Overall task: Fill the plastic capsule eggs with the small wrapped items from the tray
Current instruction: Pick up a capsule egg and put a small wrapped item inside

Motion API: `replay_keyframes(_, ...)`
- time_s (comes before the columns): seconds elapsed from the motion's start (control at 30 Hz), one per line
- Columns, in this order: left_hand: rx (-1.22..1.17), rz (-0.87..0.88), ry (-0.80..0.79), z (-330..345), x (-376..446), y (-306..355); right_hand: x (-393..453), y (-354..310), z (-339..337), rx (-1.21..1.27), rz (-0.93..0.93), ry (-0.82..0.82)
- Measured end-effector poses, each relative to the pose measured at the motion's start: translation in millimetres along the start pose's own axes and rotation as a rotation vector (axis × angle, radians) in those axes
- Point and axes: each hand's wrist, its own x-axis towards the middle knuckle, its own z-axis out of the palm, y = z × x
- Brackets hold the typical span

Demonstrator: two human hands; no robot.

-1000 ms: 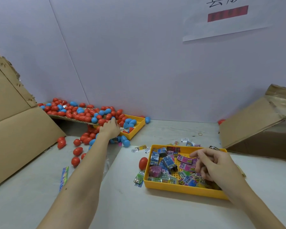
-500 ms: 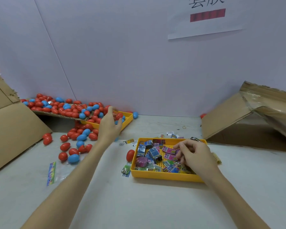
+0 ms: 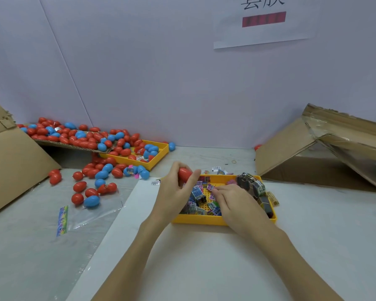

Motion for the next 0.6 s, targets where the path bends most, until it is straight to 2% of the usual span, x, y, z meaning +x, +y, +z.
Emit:
replay_keyframes(0.1,0.004,-0.003,0.004,-6.1,1.4,-1.0,-0.1,0.6,1.1,0.023,-0.021,0.025)
replay_keyframes(0.23,0.029,0.009,-0.106,-6.4,0.3,-1.5,0.5,1.7,1.0,0.096,-0.034,0.114)
replay_keyframes(0.33,0.094,0.073,-0.130,-3.6,-0.8,-3.2,0.2,4.0,0.1,0.153,-0.019,0.159)
replay_keyframes(0.5,0.140,0.125,-0.093,-3.1,-0.5,-4.5,-1.2,0.4,-0.5,-0.008,0.012,0.010)
replay_keyframes(0.6,0.236,0.176,-0.078,-2.0,-0.2,-4.9,-1.0,-1.5,-0.7,-0.034,0.027,0.023)
